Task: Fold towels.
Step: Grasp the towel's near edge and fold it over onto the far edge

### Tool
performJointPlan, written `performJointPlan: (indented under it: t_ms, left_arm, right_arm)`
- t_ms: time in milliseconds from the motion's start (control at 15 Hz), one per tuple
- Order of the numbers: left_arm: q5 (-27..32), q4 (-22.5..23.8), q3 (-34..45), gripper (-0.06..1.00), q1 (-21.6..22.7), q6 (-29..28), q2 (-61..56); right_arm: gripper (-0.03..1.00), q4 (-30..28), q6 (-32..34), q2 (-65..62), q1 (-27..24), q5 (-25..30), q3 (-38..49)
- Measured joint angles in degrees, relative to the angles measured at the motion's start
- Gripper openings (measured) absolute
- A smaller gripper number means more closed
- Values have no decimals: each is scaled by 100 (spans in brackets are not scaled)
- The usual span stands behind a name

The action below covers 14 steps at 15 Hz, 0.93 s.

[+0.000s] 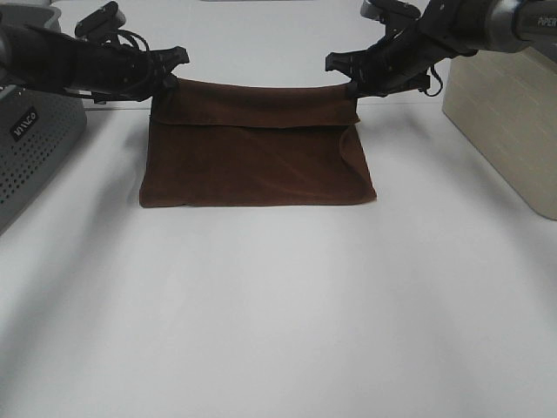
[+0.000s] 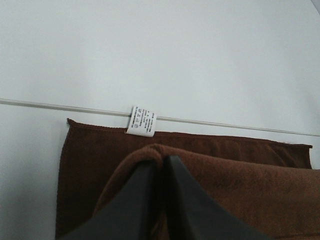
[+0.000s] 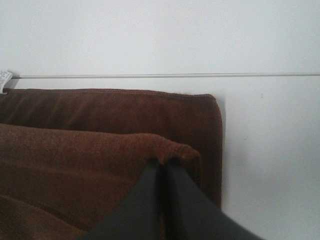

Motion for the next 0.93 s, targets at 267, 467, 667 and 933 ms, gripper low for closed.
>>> performJointPlan:
  t_ms: [267,467,667,933]
  left_arm:
    - [-166,6,-132,65,0,0,92]
    - [-286,223,-149,82,0,0,92]
    - [-17,676,-149,83,34,-29,29]
    - [533,1249,-149,83,258,-556,-275]
  right_arm:
    - [49,0,0,115,0,-292,0]
    - [87,0,0,52,0,-264,0]
    - [92,0,0,-212,0,304,0]
    - [92,-97,6,-487,0,1501,0]
